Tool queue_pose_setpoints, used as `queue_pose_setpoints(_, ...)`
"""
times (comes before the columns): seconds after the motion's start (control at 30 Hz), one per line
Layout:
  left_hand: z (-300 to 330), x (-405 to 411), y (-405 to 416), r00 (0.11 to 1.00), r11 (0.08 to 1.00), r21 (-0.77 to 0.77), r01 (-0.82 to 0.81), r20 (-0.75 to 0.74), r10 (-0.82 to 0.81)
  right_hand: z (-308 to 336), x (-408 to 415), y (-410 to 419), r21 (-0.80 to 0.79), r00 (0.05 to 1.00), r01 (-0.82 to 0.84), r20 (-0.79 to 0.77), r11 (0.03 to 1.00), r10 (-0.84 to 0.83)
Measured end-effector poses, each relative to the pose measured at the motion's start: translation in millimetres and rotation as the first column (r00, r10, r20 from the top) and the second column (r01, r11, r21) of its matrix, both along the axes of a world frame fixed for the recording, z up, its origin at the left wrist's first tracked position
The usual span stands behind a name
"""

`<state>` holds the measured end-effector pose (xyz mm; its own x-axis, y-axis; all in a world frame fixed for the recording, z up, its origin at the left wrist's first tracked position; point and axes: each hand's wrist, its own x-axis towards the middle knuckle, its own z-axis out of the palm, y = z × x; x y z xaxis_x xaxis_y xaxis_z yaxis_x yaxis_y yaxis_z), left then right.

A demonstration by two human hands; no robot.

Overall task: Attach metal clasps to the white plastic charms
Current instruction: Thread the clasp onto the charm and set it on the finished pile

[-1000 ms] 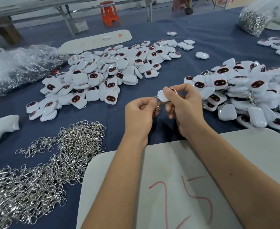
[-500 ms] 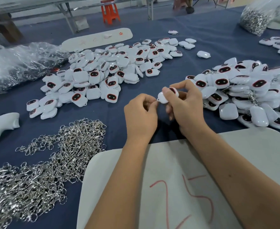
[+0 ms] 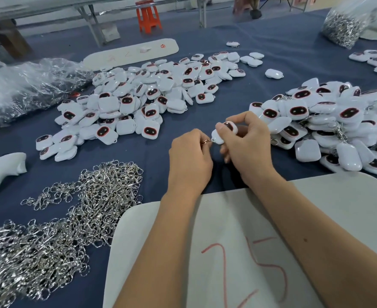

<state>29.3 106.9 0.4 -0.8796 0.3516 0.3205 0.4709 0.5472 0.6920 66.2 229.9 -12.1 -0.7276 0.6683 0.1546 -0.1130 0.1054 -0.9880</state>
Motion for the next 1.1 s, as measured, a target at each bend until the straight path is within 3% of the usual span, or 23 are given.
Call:
queue_pose_setpoints(0.07,1.5,-2.2,1.1,0.999,0.984,-0.178,-0.006,-0.054,-0.004,-1.0,1.9,-5.6,0.316,0.999,0.052,-0.001,0.947,-0.054)
queue_pose_setpoints(0.13,4.9,-0.8,4.5,0.991,0.941,-0.336,-0.035,-0.133,-0.010,-1.2,2.8,-12.2,0.561,0.996,0.091,-0.054,0.823,-0.074)
queue_pose_setpoints(0.2,5.1,-1.4,5.8,0.987,0.929,-0.363,-0.074,-0.160,0.016,-1.4,2.0,-16.3,0.607,0.995,0.094,-0.083,0.789,-0.056)
queue_pose_setpoints(0.23,3.0,-1.7,5.7,0.990,0.949,-0.304,-0.085,-0.136,0.045,-0.5,1.7,-15.6,0.516,0.996,0.069,-0.087,0.854,-0.028)
queue_pose_setpoints(0.3,-0.2,-2.1,4.2,0.997,0.996,-0.024,-0.083,-0.009,0.083,2.6,1.1,-9.0,0.154,0.991,-0.017,-0.130,0.988,0.038)
queue_pose_setpoints(0.4,2.1,-2.4,3.3,0.954,0.901,0.429,-0.065,0.293,-0.070,9.3,2.0,3.8,-0.253,0.980,-0.142,-0.171,0.957,0.100)
queue_pose_setpoints(0.47,4.2,-4.1,2.8,0.785,0.730,0.663,-0.165,0.537,-0.310,11.8,1.8,7.5,-0.424,0.966,-0.228,-0.208,0.876,0.151)
queue_pose_setpoints(0.53,5.5,-4.6,1.2,0.574,0.558,0.776,-0.294,0.610,-0.546,12.5,1.5,7.9,-0.535,0.945,-0.312,-0.260,0.785,0.199)
queue_pose_setpoints(0.57,5.1,-4.4,1.0,0.534,0.531,0.791,-0.303,0.603,-0.593,13.0,1.6,7.9,-0.556,0.938,-0.335,-0.273,0.761,0.213)
queue_pose_setpoints(0.63,4.8,-2.4,3.3,0.594,0.581,0.780,-0.232,0.587,-0.550,13.6,1.3,8.3,-0.572,0.936,-0.342,-0.277,0.746,0.217)
queue_pose_setpoints(0.77,2.6,-1.6,7.0,0.850,0.716,0.685,-0.137,0.453,-0.270,13.0,0.9,8.0,-0.573,0.948,-0.311,-0.248,0.758,0.201)
queue_pose_setpoints(0.9,-2.3,-2.4,3.6,0.990,0.902,0.431,-0.032,0.139,-0.031,10.6,0.9,4.4,-0.500,0.961,-0.263,-0.214,0.825,0.176)
queue_pose_setpoints(1.0,-4.7,-2.9,-0.2,0.997,0.974,0.225,-0.018,-0.073,0.035,7.5,1.7,-1.2,-0.294,0.983,-0.158,-0.139,0.943,0.121)
queue_pose_setpoints(1.1,-4.0,-6.0,-3.0,0.986,0.995,0.028,-0.092,-0.135,0.095,4.2,4.3,-9.8,0.155,0.987,-0.094,-0.114,0.983,0.112)
